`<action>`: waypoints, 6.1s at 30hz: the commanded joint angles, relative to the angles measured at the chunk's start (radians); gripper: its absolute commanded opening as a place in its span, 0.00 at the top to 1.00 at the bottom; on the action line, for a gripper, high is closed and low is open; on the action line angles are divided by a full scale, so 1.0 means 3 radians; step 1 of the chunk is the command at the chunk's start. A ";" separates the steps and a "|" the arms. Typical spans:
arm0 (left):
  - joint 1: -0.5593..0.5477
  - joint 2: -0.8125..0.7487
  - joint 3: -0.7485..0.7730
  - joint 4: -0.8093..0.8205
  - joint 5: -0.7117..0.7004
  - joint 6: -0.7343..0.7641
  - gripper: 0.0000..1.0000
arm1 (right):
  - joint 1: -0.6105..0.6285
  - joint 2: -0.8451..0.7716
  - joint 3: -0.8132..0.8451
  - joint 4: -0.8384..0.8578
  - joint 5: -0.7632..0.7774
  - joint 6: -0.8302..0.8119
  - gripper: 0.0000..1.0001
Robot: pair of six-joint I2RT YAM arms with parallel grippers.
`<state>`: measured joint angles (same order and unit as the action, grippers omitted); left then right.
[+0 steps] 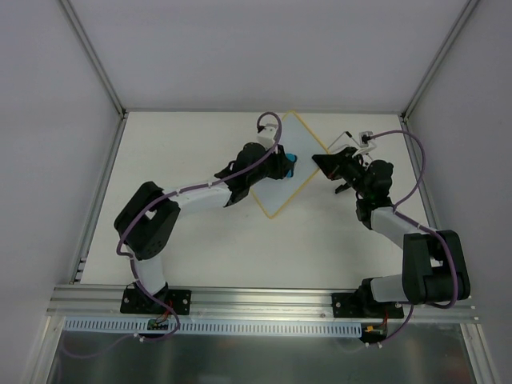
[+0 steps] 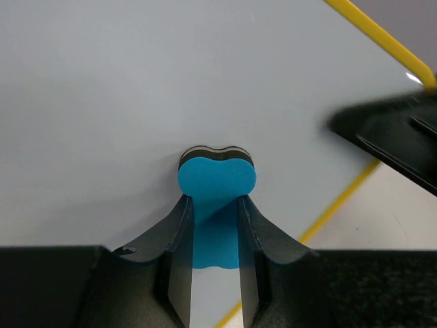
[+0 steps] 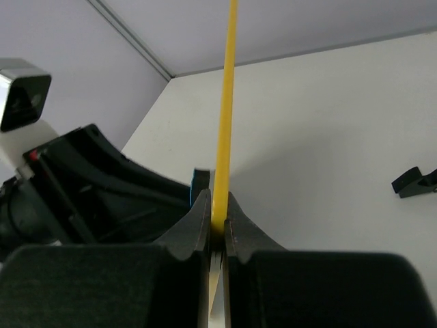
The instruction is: Erase the whiteboard
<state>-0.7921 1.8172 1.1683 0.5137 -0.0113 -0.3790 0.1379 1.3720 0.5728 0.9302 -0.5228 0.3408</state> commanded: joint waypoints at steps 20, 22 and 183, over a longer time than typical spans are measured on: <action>0.0968 -0.0702 -0.1169 -0.0545 -0.0427 -0.0777 1.00 | -0.0066 -0.0222 -0.0018 -0.0544 -0.1044 -0.0323 1.00; 0.0994 -0.0861 -0.1143 -0.0857 -0.0682 -0.0650 1.00 | -0.0086 -0.0232 0.0023 -0.0544 -0.1074 -0.0298 1.00; 0.1899 -0.3613 -0.1266 -0.3093 -0.0556 0.0752 0.01 | -0.2587 0.1824 0.2519 -0.1925 -0.2573 -0.0656 1.00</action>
<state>-0.2276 0.7475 0.7891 -0.4191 -0.1696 -0.1673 -0.6125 1.9621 1.3354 0.3405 -1.2648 0.1570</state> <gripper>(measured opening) 0.987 0.116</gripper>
